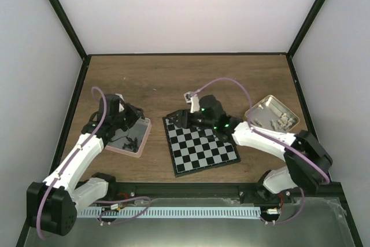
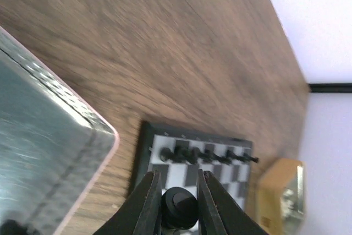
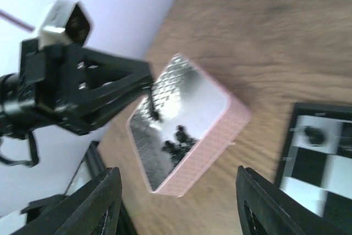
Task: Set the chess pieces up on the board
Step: Place the chess piece on the chessboard.
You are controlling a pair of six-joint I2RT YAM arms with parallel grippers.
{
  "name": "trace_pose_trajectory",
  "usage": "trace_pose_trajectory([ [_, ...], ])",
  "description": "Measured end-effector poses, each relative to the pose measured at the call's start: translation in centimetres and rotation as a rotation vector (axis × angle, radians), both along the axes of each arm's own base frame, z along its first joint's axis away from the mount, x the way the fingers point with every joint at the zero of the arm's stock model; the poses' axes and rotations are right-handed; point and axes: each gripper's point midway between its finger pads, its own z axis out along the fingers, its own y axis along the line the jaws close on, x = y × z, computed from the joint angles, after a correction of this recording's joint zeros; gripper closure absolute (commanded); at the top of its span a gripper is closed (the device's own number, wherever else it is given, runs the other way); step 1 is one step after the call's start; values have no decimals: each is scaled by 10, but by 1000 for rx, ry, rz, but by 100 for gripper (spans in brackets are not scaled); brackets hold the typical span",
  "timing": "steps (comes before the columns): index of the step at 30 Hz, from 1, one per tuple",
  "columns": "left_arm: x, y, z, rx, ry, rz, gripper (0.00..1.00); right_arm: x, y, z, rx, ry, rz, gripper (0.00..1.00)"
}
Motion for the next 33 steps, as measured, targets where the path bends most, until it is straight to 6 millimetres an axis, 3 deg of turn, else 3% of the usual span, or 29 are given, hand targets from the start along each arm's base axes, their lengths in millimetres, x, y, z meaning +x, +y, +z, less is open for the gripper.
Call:
trace_pose_trajectory([
  [6,-9,-27,-3,-275,67,6,82,-22,62,-4,66,15,105,47],
  [11,-15,-39,-12,-431,128,28,82,-22,88,-11,88,15,117,52],
  [23,-18,-49,-9,-606,175,60,82,-5,88,-10,115,5,8,59],
  [33,-19,-51,-5,-660,189,75,82,-2,86,-16,103,8,-12,60],
])
